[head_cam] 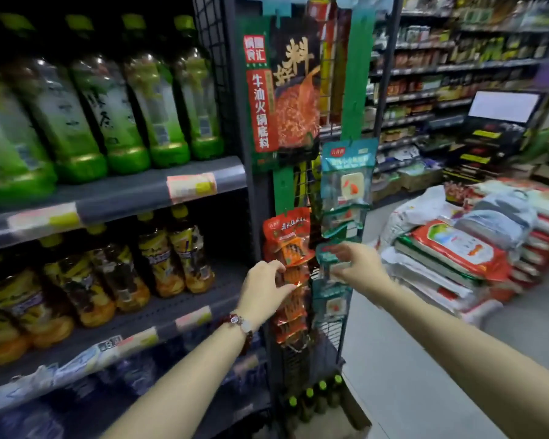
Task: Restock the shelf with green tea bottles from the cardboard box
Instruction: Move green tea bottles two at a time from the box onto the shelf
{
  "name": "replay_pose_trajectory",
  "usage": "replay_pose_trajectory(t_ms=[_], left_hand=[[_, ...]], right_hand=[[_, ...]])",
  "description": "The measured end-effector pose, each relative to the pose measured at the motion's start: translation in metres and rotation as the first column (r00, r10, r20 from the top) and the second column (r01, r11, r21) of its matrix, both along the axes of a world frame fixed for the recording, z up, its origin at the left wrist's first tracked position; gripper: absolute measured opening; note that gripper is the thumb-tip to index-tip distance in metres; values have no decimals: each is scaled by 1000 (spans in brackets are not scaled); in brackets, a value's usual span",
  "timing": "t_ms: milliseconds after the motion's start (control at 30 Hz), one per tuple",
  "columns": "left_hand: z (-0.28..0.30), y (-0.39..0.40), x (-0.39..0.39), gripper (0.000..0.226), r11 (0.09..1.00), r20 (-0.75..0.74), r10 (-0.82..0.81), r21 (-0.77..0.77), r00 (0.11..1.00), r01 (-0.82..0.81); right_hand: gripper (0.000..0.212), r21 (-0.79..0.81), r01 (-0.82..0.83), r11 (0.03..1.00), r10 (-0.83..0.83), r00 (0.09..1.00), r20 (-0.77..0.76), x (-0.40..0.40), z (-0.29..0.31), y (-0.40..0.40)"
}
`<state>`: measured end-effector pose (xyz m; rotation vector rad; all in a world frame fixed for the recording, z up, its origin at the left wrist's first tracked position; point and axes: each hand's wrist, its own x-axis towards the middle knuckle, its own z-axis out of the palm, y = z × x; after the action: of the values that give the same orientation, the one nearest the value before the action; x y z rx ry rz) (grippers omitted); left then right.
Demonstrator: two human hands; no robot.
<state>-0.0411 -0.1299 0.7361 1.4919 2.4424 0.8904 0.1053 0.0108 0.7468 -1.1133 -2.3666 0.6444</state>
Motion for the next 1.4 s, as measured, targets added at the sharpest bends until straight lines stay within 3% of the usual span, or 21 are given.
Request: replay_pose_trajectory(t_ms=[400, 1033, 1133, 1400], left_hand=[[-198, 60, 23, 33, 992, 115, -67, -102, 991, 79], [-640, 110, 23, 33, 989, 249, -48, -126, 967, 82], [-686, 111, 21, 31, 988, 255, -31, -139, 967, 68], [-741, 129, 19, 39, 977, 310, 92, -213, 946, -25]], right_hand=[[43, -197, 149, 969, -135, 988, 79, 37, -198, 44], [32, -201, 82, 976, -46, 983, 178, 33, -642, 82], [32, -217, 97, 971, -53, 978, 200, 31, -682, 80], [37, -297, 81, 951, -3, 968, 252, 17, -741, 102]])
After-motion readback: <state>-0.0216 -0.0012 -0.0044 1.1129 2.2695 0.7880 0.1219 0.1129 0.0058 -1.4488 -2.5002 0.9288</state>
